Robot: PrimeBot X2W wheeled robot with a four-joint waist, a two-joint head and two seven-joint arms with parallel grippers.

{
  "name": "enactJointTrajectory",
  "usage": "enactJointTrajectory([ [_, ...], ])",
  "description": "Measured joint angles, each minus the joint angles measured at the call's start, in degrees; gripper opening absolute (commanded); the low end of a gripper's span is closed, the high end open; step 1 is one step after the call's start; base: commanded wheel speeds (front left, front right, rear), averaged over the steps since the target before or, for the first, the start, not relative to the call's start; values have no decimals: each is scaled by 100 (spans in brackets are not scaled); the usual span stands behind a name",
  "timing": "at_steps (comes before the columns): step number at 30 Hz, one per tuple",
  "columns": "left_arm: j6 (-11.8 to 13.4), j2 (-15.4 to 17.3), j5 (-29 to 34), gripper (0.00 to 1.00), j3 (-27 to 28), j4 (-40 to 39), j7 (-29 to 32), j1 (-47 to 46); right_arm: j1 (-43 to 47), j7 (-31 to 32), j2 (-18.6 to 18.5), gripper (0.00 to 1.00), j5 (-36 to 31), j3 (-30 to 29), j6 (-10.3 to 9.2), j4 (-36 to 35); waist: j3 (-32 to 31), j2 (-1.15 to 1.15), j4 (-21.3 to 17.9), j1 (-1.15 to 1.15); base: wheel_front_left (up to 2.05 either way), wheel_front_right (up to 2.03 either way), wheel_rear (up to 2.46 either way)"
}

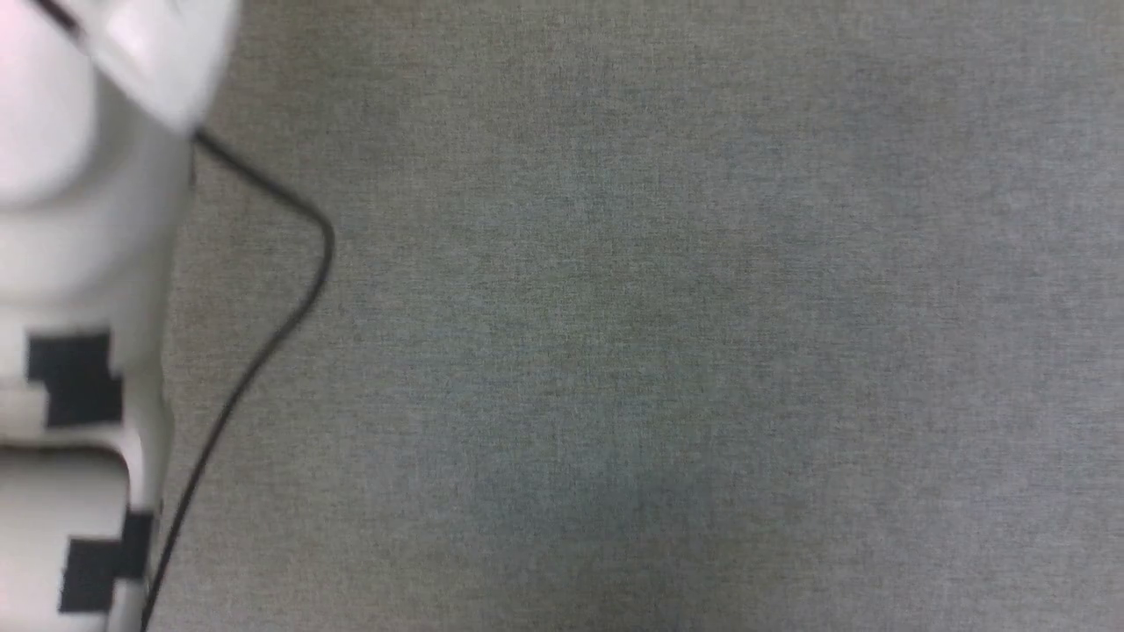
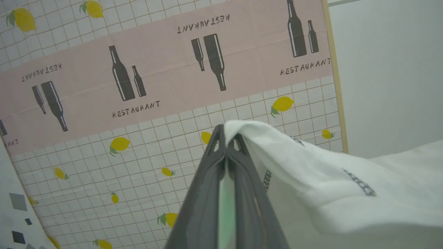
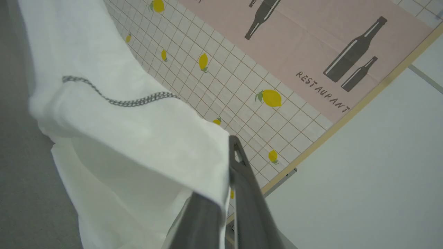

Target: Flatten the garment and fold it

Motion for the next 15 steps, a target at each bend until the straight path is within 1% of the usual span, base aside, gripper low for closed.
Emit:
enactJointTrajectory([
  [4,13,201,-23,0,-158,-1131,424,1067,1077,112,-410,0,365,-367,0,-918,-211,0,-20,0,0,0,0],
  [5,26,285,-38,0,-224,-1551,605,1491,1499,197,-524,0,450,-533,0,-1232,-296,0,-31,-1,0,0,0],
  [8,151,457,-78,0,-397,-2436,996,2544,2560,427,-662,0,575,-988,0,-1852,-506,0,-54,-1,0,0,0],
  [11,321,614,-103,0,-552,-3133,1318,3562,3646,648,-659,0,588,-1445,0,-2364,-730,0,-78,-1,0,0,0],
  [15,534,893,-64,0,-730,-3717,1679,4688,4987,873,-463,0,511,-1928,0,-2864,-1027,0,-116,-1,0,0,0],
])
